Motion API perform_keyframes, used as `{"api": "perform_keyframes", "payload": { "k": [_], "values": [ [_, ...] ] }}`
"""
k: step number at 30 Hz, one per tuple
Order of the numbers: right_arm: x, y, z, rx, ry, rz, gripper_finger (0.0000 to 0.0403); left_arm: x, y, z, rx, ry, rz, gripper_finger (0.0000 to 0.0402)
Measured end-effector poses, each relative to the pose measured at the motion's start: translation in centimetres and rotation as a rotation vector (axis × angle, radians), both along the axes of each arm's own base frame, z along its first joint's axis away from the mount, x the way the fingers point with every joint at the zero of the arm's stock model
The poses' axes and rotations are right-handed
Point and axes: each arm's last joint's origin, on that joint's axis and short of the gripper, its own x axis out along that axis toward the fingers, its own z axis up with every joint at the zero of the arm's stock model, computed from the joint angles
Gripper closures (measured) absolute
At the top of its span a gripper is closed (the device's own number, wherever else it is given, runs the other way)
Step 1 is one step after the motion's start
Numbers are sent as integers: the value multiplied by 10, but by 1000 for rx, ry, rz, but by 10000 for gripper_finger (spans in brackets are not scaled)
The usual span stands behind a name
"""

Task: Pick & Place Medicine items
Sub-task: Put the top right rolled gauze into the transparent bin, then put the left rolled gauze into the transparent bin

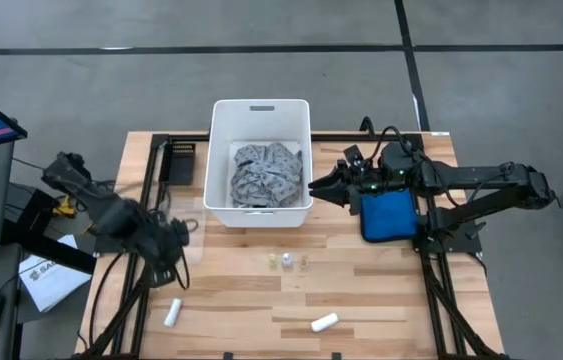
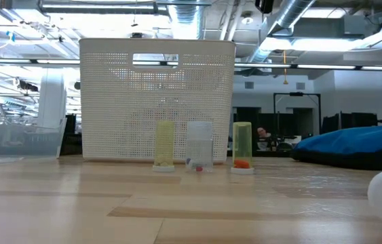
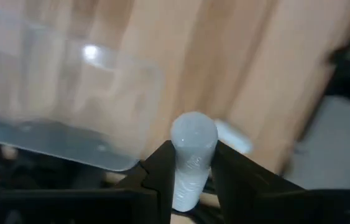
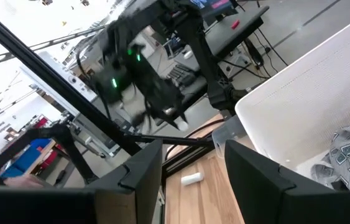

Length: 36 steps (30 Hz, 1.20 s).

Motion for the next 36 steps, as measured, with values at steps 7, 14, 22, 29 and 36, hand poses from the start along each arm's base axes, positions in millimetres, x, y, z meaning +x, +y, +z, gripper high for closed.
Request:
{"api": "perform_keyframes", "payload": {
  "k": [7, 14, 22, 29, 36],
  "values": [
    [0, 0, 0, 0, -2, 0, 232, 3, -4, -53, 173, 158, -25, 314],
    [0, 0, 1, 7, -5, 0, 232, 0, -1, -83, 246, 210, -31, 314],
    [0, 0, 1, 8, -5, 1, 232, 0, 0, -100, 268, 181, -32, 301],
    [0, 0, 1, 8, -5, 1, 232, -1, 1, -103, 278, 190, -39, 260],
    [0, 0, 1, 13, -4, 1, 232, -2, 1, -103, 275, 189, -40, 209]
  ]
}}
